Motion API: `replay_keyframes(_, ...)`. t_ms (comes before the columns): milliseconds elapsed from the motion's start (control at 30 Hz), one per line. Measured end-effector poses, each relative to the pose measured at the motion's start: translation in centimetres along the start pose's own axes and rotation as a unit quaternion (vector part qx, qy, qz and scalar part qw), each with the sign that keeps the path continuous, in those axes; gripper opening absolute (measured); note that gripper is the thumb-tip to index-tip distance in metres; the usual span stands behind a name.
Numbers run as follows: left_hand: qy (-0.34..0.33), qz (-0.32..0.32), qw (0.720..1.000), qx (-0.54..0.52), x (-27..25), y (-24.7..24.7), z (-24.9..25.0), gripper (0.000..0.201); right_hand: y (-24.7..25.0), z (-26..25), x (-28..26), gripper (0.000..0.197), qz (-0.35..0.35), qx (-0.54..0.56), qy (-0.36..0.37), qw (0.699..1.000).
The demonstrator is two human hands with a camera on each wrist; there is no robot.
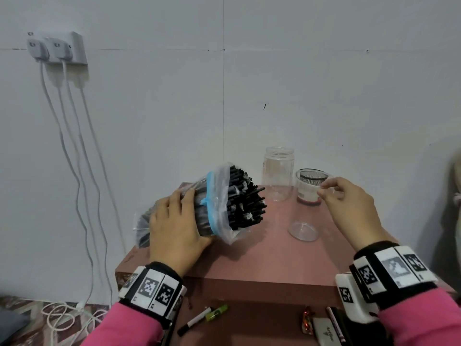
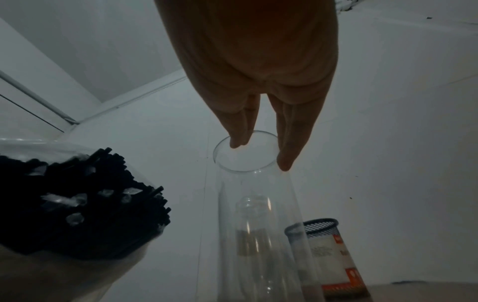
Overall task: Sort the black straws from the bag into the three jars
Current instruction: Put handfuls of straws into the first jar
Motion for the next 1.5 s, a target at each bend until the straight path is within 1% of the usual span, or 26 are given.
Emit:
replay_keyframes(67, -0.031, -0.005, 0.999, 0.024, -1.1, -0.6, 1.1, 0.106, 0.1, 0.4, -0.4, 0.009, 0.006, 0.010, 0.001, 1.000)
replay_keyframes(133, -0.058, -0.034, 0.997, 0.048, -1.8, -1.3, 2.4, 0.112, 0.0, 0.9, -0.5, 0.010, 0.011, 0.044, -0.005, 0.999)
replay_keyframes(167, -0.061, -0.058, 0.995, 0.060, -2.1, -1.5, 3.0, 0.115, -0.1, 1.0, -0.7, 0.014, 0.007, 0.057, -0.004, 0.998)
replay_keyframes(267, -0.055, -0.105, 0.992, 0.051, -1.8, -2.1, 3.2, 0.111, -0.7, 0.3, -1.6, 0.042, -0.024, 0.044, 0.005, 0.999)
replay_keyframes(300, -0.055, -0.112, 0.991, 0.044, -1.6, -2.0, 3.1, 0.109, -0.7, 0.0, -2.2, 0.051, -0.024, 0.032, 0.005, 0.999)
replay_keyframes(333, -0.061, -0.117, 0.991, 0.037, -1.5, -1.9, 3.0, 0.107, -0.5, -0.4, -3.0, 0.056, -0.013, 0.028, 0.011, 0.999)
replay_keyframes(367, -0.068, -0.124, 0.990, 0.029, -1.5, -1.9, 2.9, 0.107, -0.3, -1.0, -3.8, 0.055, 0.009, 0.034, 0.028, 0.999)
replay_keyframes(433, -0.093, -0.133, 0.987, 0.008, -1.6, -1.6, 3.3, 0.108, 0.0, -2.4, -5.8, 0.041, 0.050, 0.072, 0.082, 0.993)
replay_keyframes(467, -0.123, -0.126, 0.984, -0.001, -1.8, -1.5, 3.8, 0.106, -0.3, -3.0, -6.9, 0.035, 0.053, 0.091, 0.102, 0.989)
replay_keyframes(567, -0.245, -0.065, 0.967, 0.000, -2.1, -1.3, 5.8, 0.090, -2.7, -4.1, -9.1, 0.027, 0.020, 0.097, 0.147, 0.984)
replay_keyframes(600, -0.258, -0.045, 0.965, 0.005, -1.8, -1.2, 6.0, 0.086, -3.9, -4.1, -9.5, 0.025, -0.003, 0.094, 0.152, 0.984)
replay_keyframes(633, -0.254, -0.028, 0.967, 0.010, -1.4, -1.0, 5.9, 0.084, -5.1, -3.9, -9.9, 0.023, -0.036, 0.088, 0.150, 0.984)
replay_keyframes(667, -0.232, -0.030, 0.972, 0.011, -0.9, -1.1, 5.4, 0.086, -6.2, -3.7, -10.2, 0.023, -0.076, 0.080, 0.138, 0.984)
replay_keyframes(733, -0.162, -0.100, 0.982, 0.004, -0.3, -2.2, 3.4, 0.099, -8.1, -2.9, -10.7, 0.030, -0.158, 0.070, 0.101, 0.980)
replay_keyframes(767, -0.141, -0.128, 0.982, 0.004, -0.2, -2.8, 2.5, 0.106, -8.9, -2.4, -10.9, 0.035, -0.191, 0.071, 0.078, 0.976)
replay_keyframes(800, -0.134, -0.134, 0.982, 0.009, -0.3, -3.2, 1.8, 0.111, -9.5, -2.0, -11.0, 0.038, -0.215, 0.074, 0.057, 0.972)
replay_keyframes(833, -0.140, -0.121, 0.983, 0.017, -0.4, -3.4, 1.5, 0.113, -10.0, -1.6, -10.9, 0.041, -0.226, 0.075, 0.037, 0.970)
replay_keyframes(900, -0.142, -0.089, 0.985, 0.027, -0.3, -3.5, 1.2, 0.111, -10.8, -0.9, -10.2, 0.041, -0.227, 0.093, -0.009, 0.969)
replay_keyframes(1000, -0.116, -0.019, 0.993, -0.028, 0.7, -3.4, 1.0, 0.097, -12.3, -0.4, -9.1, 0.035, -0.208, 0.185, -0.092, 0.956)
replay_keyframes(1067, -0.094, 0.019, 0.992, -0.086, 1.2, -3.0, 0.9, 0.090, -13.3, -0.6, -9.0, 0.036, -0.208, 0.274, -0.142, 0.928)
replay_keyframes(1133, -0.068, 0.031, 0.989, -0.124, 1.3, -3.1, 0.8, 0.087, -14.0, -0.6, -9.3, 0.041, -0.204, 0.344, -0.177, 0.899)
replay_keyframes(1200, -0.068, 0.013, 0.989, -0.131, 0.8, -3.6, 1.1, 0.091, -14.5, -0.1, -9.4, 0.045, -0.193, 0.360, -0.183, 0.894)
replay_keyframes(1267, -0.069, -0.036, 0.992, -0.099, -0.4, -4.8, 1.5, 0.103, -14.8, 0.3, -9.4, 0.045, -0.191, 0.361, -0.182, 0.895)
replay_keyframes(1333, -0.073, -0.050, 0.995, -0.053, -1.2, -5.5, 1.9, 0.113, -14.8, 0.4, -9.3, 0.045, -0.195, 0.371, -0.182, 0.890)
replay_keyframes(1433, -0.029, -0.064, 0.997, -0.027, -1.1, -6.2, 1.6, 0.108, -14.8, 0.1, -9.3, 0.040, -0.207, 0.392, -0.175, 0.879)
replay_keyframes(1500, 0.007, -0.063, 0.997, -0.034, -0.9, -6.0, 1.2, 0.099, -14.8, 0.1, -9.3, 0.035, -0.209, 0.387, -0.166, 0.883)
Point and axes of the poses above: each hand's wrist, its own x-axis towards the middle knuckle, its own y-axis out of the back of the hand, z = x × y, the point moved 7 cm from there along x, towards the middle knuckle, and after that the axes turned 9 degrees about z, right-handed, at the moved point
